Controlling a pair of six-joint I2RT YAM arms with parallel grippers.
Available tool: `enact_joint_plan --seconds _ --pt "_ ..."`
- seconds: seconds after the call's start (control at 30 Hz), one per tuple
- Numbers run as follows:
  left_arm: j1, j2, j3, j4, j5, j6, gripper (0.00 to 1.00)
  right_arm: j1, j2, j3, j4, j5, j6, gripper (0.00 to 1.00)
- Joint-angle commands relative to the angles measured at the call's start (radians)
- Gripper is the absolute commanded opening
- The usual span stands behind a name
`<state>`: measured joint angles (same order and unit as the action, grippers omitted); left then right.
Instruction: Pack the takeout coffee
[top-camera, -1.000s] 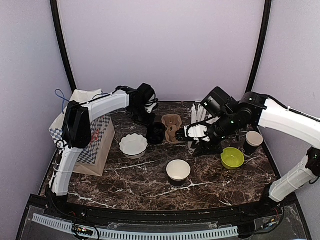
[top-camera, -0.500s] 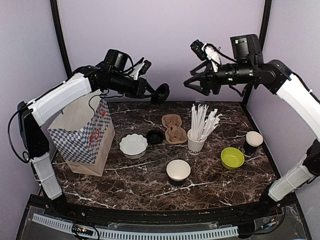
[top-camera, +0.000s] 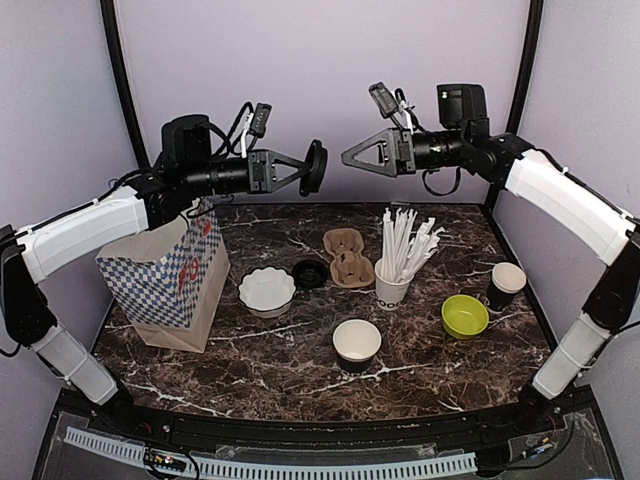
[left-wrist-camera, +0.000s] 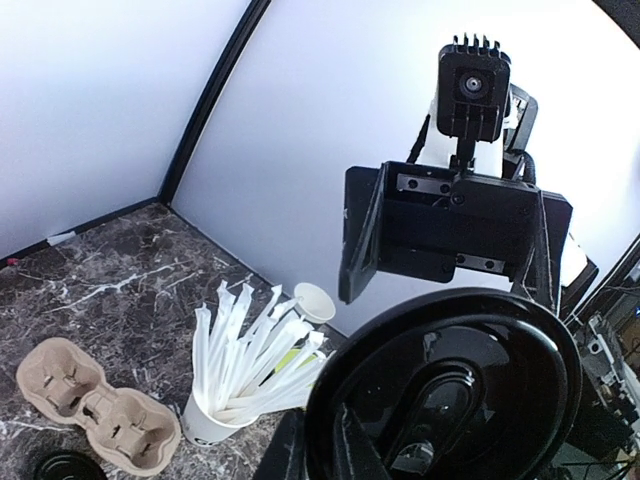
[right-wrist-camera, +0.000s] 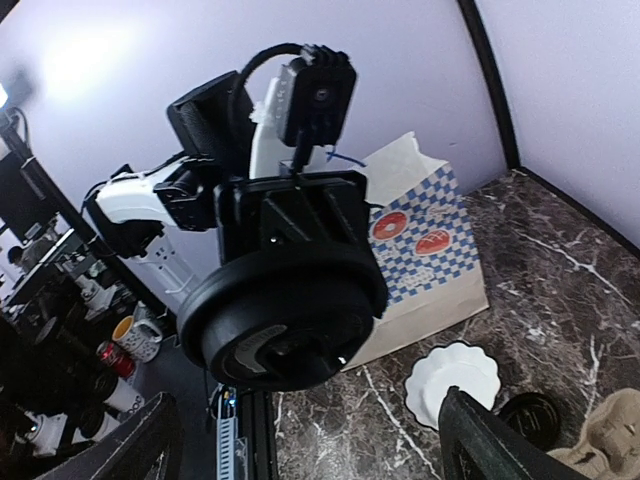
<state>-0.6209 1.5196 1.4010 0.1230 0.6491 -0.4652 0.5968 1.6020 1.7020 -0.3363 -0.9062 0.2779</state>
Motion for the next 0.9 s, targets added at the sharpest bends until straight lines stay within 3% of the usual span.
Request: enact_joint_plan --seconds 0.0,0.1,0.87 --pt "0.000 -0.016 -0.049 0.218 0.065 -0.115 0.11 0.008 0.012 -0.014 0.215 -0.192 0.196 0.90" --pt "0.000 -0.012 -0.063 0.261 0.072 -0.137 0.11 0.016 0.022 -0.034 0.280 -0.213 0.261 0.99" --pt "-0.019 0.017 -0.056 0.294 0.077 -0.168 0.11 0.077 0.103 0.048 0.288 -0.204 0.285 0.99"
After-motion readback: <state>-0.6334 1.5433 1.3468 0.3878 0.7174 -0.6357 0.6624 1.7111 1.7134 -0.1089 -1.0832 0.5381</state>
